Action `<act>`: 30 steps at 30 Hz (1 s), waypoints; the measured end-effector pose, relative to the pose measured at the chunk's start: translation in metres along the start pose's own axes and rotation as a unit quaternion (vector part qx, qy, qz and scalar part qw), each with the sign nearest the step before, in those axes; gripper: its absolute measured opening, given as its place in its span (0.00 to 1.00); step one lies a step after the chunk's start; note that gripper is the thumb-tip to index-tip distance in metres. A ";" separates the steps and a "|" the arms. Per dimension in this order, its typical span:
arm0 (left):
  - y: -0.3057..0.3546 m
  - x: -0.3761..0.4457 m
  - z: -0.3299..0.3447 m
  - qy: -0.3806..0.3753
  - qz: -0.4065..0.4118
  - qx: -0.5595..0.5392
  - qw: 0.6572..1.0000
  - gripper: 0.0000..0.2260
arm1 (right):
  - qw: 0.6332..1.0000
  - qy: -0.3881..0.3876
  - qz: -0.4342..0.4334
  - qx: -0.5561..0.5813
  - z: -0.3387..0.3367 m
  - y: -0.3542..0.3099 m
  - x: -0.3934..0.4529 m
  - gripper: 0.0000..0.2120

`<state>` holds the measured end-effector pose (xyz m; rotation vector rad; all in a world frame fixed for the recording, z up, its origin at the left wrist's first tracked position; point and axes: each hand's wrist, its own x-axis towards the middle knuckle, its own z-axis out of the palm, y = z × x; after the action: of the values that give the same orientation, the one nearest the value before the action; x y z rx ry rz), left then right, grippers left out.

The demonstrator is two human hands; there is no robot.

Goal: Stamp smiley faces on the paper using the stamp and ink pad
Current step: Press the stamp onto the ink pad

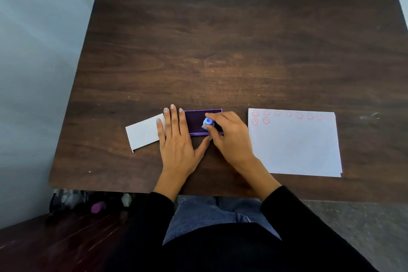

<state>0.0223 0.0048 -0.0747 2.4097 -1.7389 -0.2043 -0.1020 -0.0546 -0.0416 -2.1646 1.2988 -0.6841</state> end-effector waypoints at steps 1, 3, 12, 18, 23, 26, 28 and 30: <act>0.000 0.000 0.000 -0.001 0.001 -0.001 1.000 0.40 | 1.000 0.000 -0.005 0.000 0.000 0.000 0.000 0.12; 0.001 0.000 0.000 -0.003 0.001 -0.004 1.000 0.40 | 1.000 0.001 -0.014 0.000 0.001 0.000 0.001 0.12; 0.000 0.001 -0.001 -0.009 -0.002 -0.011 1.000 0.41 | 1.000 0.008 -0.008 0.009 -0.001 0.002 0.005 0.11; -0.001 0.001 -0.001 -0.009 0.001 -0.012 1.000 0.41 | 1.000 0.010 -0.001 0.017 0.004 -0.001 0.002 0.12; -0.002 0.000 0.000 -0.009 0.003 -0.018 1.000 0.41 | 1.000 0.012 -0.001 0.001 0.005 0.000 0.003 0.10; -0.002 0.000 0.000 -0.014 0.004 -0.013 1.000 0.41 | 1.000 0.024 -0.001 0.000 0.007 0.000 0.001 0.10; -0.003 0.000 0.000 -0.012 0.005 -0.014 1.000 0.41 | 0.999 0.036 -0.003 0.003 0.009 0.000 -0.002 0.11; -0.002 0.000 0.000 -0.008 0.005 -0.018 1.000 0.42 | 0.999 0.040 -0.004 0.005 0.009 -0.001 -0.001 0.11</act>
<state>0.0246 0.0051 -0.0748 2.3809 -1.7371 -0.2513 -0.0963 -0.0515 -0.0479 -2.1542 1.3255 -0.7869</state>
